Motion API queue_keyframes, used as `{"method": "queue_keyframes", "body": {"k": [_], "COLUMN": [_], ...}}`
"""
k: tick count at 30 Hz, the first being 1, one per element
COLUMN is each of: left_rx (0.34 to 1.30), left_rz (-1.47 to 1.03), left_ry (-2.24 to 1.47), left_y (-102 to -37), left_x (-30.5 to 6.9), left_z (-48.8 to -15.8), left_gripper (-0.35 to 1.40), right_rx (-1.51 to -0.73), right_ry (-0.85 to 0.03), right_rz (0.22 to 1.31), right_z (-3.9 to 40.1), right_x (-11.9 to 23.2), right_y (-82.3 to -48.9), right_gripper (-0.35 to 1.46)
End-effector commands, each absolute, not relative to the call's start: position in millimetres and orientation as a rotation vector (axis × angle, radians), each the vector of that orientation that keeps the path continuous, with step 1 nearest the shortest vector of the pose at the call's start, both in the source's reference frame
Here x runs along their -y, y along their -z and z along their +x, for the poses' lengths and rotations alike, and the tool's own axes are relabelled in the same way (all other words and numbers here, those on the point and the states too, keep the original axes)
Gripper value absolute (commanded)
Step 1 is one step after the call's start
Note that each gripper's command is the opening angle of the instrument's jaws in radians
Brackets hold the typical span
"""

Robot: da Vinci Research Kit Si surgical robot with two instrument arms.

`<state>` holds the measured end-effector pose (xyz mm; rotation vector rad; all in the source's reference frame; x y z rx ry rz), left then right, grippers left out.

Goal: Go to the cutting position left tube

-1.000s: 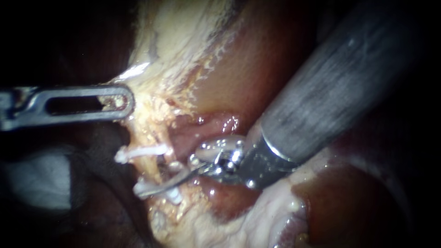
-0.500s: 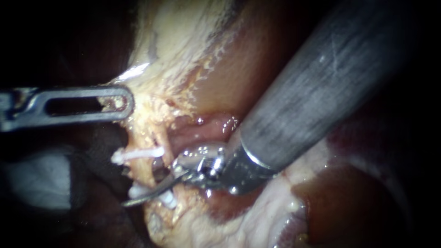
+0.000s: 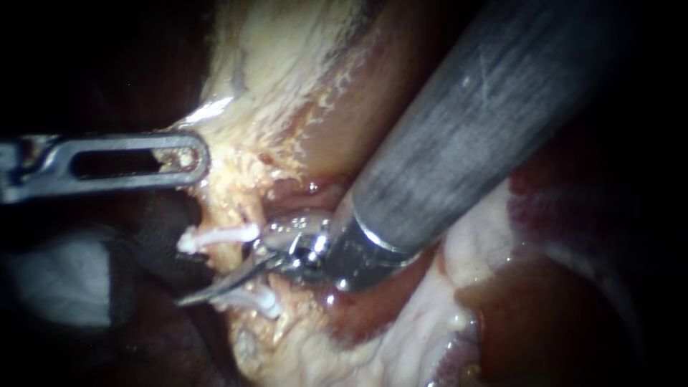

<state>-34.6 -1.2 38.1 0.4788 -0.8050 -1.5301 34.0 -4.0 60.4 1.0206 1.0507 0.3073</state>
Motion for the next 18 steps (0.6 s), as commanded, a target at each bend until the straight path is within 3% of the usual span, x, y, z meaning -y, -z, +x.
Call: {"method": "queue_keyframes", "body": {"k": [1,18], "left_rx": [0.805,0.804], "left_rz": [0.478,0.478], "left_ry": [1.531,1.531], "left_y": [-38.1,-38.1], "left_x": [1.2,1.2], "left_z": [-34.6,-34.6], "left_gripper": [-0.35,-0.35], "right_rx": [-1.050,-1.048], "right_ry": [-0.307,-0.312], "right_rz": [1.021,1.024], "right_z": [34.0,33.9], "right_x": [4.0,4.1], "right_y": [-60.4,-60.5], "right_gripper": [1.41,1.40]}}
